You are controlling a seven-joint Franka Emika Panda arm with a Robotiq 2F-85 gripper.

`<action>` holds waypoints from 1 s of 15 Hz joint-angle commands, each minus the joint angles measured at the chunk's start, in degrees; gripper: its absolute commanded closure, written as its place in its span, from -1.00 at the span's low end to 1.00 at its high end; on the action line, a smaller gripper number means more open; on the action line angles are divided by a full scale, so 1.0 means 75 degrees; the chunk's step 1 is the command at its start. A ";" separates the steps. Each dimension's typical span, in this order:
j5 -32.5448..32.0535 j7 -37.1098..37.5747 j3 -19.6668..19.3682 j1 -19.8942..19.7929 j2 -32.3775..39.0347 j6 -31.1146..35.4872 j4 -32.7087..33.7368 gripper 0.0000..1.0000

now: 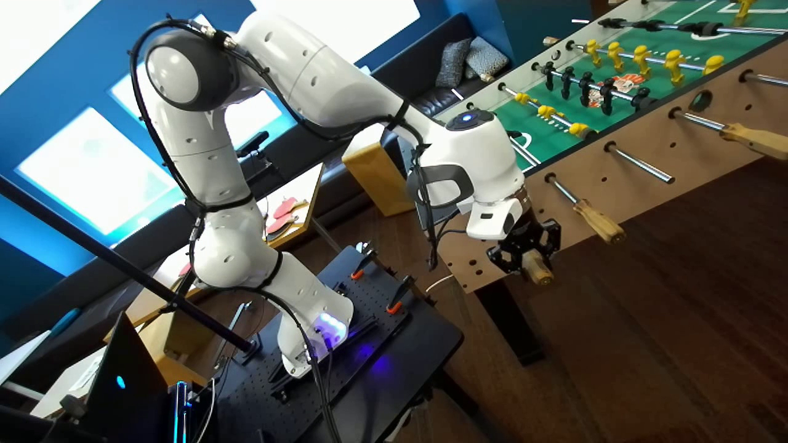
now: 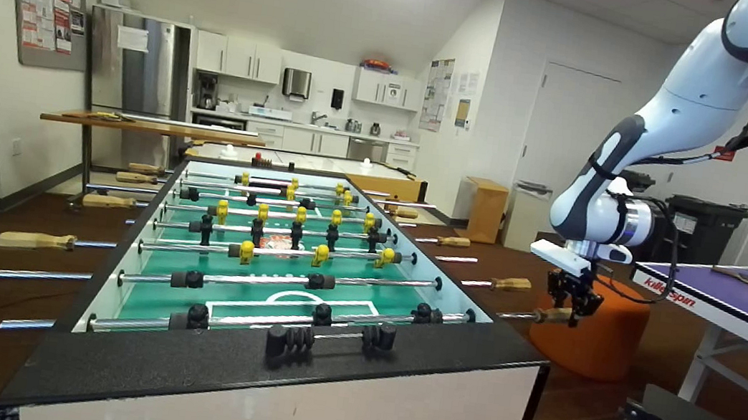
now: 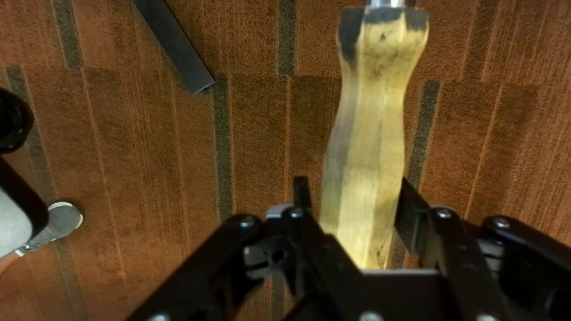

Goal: Push the first knob inwards

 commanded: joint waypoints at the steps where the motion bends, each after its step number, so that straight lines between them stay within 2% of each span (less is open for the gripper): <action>1: 0.0235 -0.0291 0.0040 -0.0022 0.0050 0.0101 0.0129 0.62; 2: 0.0243 -0.0293 0.0034 -0.0014 0.0030 0.0106 0.0102 0.67; 9: 0.0156 -0.0266 0.0060 0.0214 -0.0315 0.0077 -0.0076 0.67; 15: 0.0080 0.0030 0.0105 0.0652 -0.0484 0.0076 -0.0200 0.67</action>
